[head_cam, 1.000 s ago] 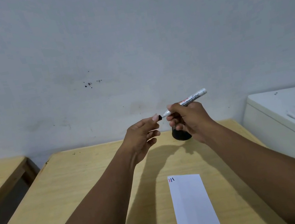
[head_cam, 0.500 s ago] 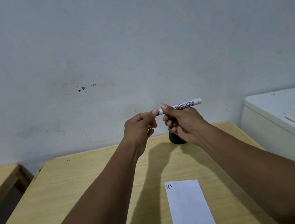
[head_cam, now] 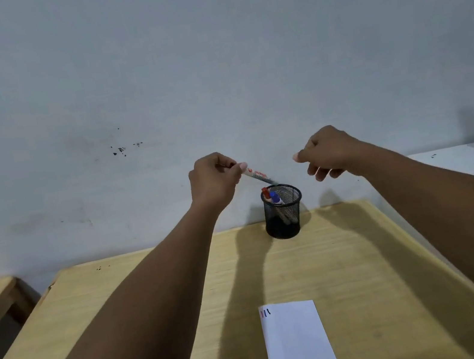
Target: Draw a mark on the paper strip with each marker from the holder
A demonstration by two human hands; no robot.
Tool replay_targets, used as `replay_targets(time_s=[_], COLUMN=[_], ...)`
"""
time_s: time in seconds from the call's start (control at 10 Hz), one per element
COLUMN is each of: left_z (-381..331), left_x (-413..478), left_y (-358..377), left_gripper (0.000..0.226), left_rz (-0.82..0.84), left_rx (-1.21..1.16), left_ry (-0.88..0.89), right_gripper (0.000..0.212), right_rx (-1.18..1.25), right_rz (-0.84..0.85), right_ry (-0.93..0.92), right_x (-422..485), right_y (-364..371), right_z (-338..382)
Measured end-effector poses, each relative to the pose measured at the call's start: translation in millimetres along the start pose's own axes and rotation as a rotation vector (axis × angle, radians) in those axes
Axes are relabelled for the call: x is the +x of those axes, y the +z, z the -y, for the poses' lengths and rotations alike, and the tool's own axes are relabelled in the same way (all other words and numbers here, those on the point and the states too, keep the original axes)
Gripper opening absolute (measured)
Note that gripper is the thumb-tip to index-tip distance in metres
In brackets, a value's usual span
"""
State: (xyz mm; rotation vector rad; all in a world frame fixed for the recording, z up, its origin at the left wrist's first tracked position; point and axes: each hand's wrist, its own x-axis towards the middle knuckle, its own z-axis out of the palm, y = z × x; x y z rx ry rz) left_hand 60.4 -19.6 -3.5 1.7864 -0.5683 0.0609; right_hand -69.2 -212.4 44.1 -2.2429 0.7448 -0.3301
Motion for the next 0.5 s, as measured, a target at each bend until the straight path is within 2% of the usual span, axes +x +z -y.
replay_targets(time_s=[0.2, 0.3, 0.5], left_z=[12.7, 18.5, 9.8], left_x=[8.3, 8.9, 4.2], left_y=[31.6, 40.4, 30.5], left_gripper=[0.019, 0.037, 0.046], left_rz=[0.188, 0.264, 0.201], left_rx=[0.253, 0.374, 0.506], left_ry=[0.100, 0.152, 0.230], right_gripper=[0.032, 0.030, 0.028], right_rx=[-0.127, -0.156, -0.209], right_rz=[0.111, 0.152, 0.109], right_ry=[-0.022, -0.031, -0.056], right_x=[11.6, 16.4, 20.0], right_y=[18.9, 27.4, 29.7], right_z=[-6.7, -12.9, -9.5])
